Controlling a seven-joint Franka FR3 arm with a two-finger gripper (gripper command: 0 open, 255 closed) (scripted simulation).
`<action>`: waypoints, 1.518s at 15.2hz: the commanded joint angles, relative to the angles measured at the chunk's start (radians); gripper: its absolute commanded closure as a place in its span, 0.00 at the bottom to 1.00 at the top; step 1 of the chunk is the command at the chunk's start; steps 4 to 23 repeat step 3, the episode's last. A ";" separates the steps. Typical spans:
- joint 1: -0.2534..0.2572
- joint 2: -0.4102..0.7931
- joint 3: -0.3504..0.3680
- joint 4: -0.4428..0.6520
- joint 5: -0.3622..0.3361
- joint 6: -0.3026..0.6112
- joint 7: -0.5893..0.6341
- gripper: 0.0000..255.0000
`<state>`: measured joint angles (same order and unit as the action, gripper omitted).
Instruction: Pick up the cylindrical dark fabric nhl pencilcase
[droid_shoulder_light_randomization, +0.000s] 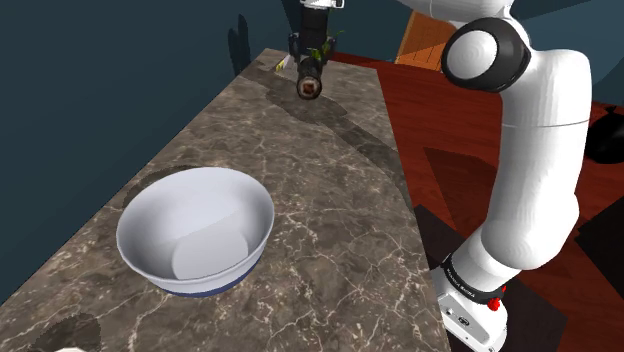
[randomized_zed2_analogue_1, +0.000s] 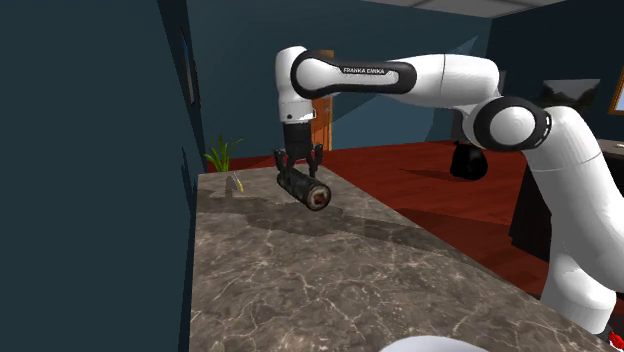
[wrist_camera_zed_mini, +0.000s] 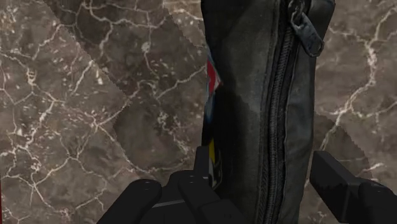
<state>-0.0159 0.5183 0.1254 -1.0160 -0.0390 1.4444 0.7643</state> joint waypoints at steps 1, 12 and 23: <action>0.003 0.018 0.000 0.060 -0.002 -0.041 0.000 1.00; 0.003 0.019 0.000 0.064 -0.002 -0.044 0.000 1.00; 0.003 0.019 0.000 0.064 -0.002 -0.044 0.000 1.00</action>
